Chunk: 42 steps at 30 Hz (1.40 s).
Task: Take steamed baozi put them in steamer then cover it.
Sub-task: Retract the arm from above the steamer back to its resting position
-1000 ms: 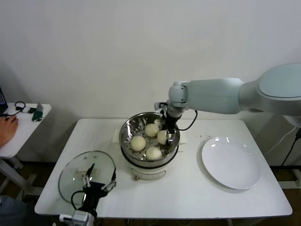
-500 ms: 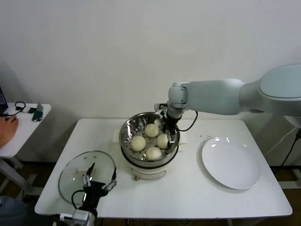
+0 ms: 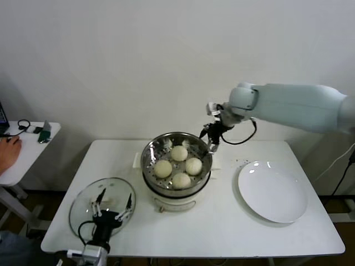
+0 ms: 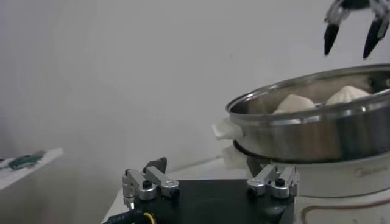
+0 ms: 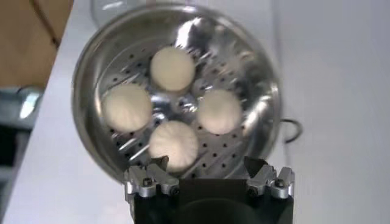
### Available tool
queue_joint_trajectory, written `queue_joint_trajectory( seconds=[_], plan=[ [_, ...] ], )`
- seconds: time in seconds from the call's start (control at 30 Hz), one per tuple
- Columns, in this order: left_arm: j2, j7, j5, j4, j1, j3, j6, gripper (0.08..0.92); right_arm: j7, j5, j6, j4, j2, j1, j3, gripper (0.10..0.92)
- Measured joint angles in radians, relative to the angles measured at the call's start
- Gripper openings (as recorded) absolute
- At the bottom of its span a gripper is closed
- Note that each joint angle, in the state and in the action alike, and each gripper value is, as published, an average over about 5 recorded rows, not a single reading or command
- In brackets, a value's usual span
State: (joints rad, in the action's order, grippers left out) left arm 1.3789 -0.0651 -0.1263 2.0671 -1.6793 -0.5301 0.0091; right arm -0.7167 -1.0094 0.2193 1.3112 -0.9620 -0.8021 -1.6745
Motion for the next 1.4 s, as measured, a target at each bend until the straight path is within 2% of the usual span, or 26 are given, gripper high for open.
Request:
queue_joint_trajectory(
  seconds=[0.2, 0.4, 0.67, 0.87, 1.13, 1.4],
  plan=[
    [0.003, 0.000, -0.015, 0.011, -0.005, -0.015, -0.005, 0.823, 0.148, 0.008, -0.076, 0.089, 0.198, 0.157, 0.188, 0.823],
    [0.008, -0.003, -0.036, 0.025, 0.003, -0.019, -0.006, 0.823, 0.265, 0.037, -0.154, 0.161, 0.369, 0.449, 0.501, 0.823],
    [0.009, -0.004, -0.061, 0.033, 0.010, -0.027, -0.009, 0.823, 0.364, 0.092, -0.252, 0.224, 0.490, 0.914, 0.971, 0.823],
    [0.010, -0.004, -0.090, 0.045, 0.006, -0.030, -0.010, 0.823, 0.402, 0.142, -0.287, 0.262, 0.476, 1.275, 1.352, 0.823],
    [0.006, -0.012, -0.177, 0.051, -0.009, -0.053, -0.004, 0.823, 0.429, 0.227, -0.291, 0.314, 0.362, 1.672, 1.777, 0.823],
    [-0.009, -0.004, -0.476, 0.065, -0.037, -0.091, 0.043, 0.823, 0.438, 0.300, -0.276, 0.344, 0.209, 1.945, 2.072, 0.823]
  ],
)
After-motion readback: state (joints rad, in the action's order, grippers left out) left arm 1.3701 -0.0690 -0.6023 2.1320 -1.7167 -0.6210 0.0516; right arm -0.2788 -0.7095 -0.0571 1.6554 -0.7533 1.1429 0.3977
